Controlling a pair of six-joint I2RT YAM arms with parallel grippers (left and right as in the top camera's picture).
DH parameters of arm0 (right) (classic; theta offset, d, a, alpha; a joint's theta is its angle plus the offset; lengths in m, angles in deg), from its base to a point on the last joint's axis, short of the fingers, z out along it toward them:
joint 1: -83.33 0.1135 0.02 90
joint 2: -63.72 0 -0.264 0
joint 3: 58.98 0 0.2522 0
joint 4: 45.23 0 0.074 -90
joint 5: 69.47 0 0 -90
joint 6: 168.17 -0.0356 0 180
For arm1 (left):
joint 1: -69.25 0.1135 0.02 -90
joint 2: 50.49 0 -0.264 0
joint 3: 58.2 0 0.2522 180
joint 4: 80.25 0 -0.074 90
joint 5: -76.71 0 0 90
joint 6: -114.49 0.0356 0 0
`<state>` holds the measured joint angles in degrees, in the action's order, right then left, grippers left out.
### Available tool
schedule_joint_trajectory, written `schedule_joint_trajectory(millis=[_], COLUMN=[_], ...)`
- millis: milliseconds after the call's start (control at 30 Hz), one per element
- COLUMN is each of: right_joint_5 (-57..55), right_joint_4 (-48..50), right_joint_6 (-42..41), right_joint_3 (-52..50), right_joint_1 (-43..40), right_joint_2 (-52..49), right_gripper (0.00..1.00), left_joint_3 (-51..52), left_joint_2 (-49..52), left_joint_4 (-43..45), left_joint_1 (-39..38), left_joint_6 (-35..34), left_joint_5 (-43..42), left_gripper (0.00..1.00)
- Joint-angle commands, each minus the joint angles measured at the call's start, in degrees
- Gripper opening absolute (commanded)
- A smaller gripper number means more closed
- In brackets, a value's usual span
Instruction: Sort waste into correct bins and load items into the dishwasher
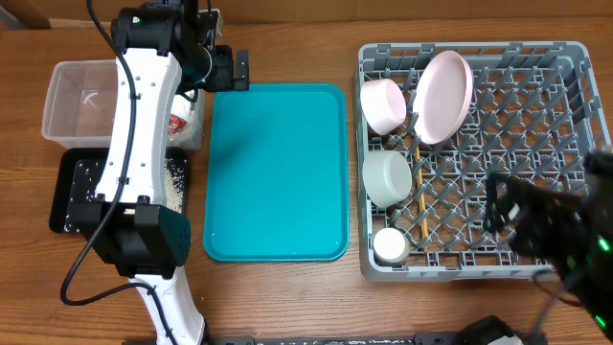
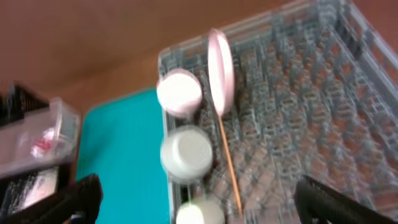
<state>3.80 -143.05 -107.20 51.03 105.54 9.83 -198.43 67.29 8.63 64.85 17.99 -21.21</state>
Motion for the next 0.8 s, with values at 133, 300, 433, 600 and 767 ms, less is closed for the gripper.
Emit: schedule_joint_trajectory(millis=[133, 300, 433, 600, 767], right_joint_5=[12.94, 17.86, 20.74, 20.72, 20.83], right_joint_4=[28.57, 46.27, 55.89, 68.04, 80.28], right_joint_6=[17.09, 17.09, 17.09, 17.07, 16.85], right_joint_3=[-28.83, -49.29, -63.98, -79.38, -90.33], right_joint_1=[-12.76, -17.55, -20.50, -21.66, -21.64], right_joint_2=[12.68, 23.71, 33.90, 44.09, 50.01], right_gripper=[1.00, 1.00, 1.00, 1.00, 1.00], left_joint_3=[-1.14, -1.14, -1.14, -1.14, -1.14], left_joint_2=[-0.35, -0.35, -0.35, -0.35, -0.35], left_joint_4=[0.04, 0.04, 0.04, 0.04, 0.04], left_joint_1=[-0.07, -0.15, -0.11, -0.13, -0.11], left_joint_6=[-0.37, -0.37, -0.37, -0.37, -0.37], left_joint_5=[-0.50, -0.50, -0.50, -0.50, -0.50], left_gripper=[1.00, 1.00, 1.00, 1.00, 1.00])
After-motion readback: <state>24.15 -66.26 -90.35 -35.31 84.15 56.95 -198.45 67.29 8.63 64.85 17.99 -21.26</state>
